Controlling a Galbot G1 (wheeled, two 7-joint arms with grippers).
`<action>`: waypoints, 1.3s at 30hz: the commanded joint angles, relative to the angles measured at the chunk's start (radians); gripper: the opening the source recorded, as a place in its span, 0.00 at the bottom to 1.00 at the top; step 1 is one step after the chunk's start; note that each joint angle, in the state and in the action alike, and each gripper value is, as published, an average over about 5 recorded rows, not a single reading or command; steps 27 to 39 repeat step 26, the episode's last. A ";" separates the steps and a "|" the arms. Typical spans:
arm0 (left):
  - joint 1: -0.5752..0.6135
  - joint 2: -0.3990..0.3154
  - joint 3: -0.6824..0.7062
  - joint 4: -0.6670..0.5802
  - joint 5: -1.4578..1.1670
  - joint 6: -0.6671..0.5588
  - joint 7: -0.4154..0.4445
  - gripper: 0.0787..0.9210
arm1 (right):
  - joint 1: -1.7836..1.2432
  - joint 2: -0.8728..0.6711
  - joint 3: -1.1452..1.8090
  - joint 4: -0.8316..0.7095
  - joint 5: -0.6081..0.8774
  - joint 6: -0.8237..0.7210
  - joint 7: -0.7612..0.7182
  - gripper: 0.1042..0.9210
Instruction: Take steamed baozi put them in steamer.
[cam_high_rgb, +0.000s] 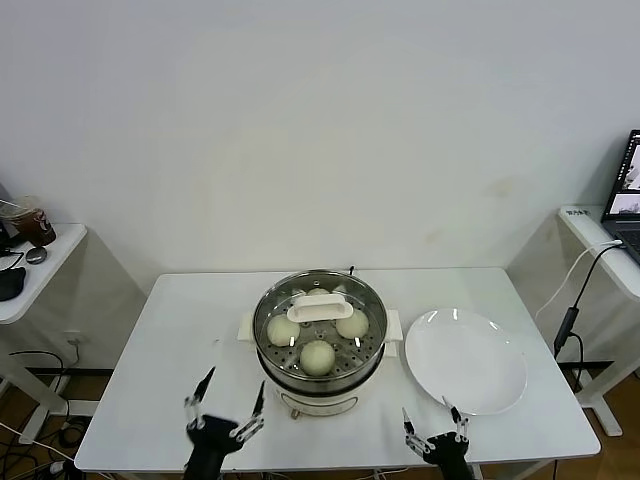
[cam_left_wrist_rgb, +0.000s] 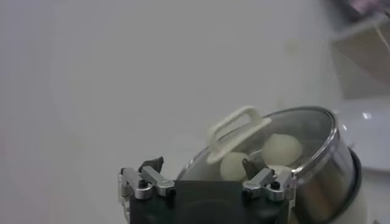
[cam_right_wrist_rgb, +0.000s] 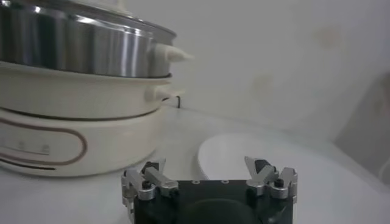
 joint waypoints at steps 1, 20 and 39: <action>0.202 -0.051 -0.114 0.174 -0.311 -0.291 -0.015 0.88 | -0.152 -0.126 -0.044 0.128 0.118 -0.031 -0.008 0.88; 0.197 -0.080 -0.153 0.200 -0.281 -0.272 0.060 0.88 | -0.180 -0.140 -0.012 0.135 0.117 -0.031 -0.004 0.88; 0.198 -0.080 -0.161 0.198 -0.274 -0.254 0.086 0.88 | -0.181 -0.135 -0.011 0.131 0.109 -0.025 -0.005 0.88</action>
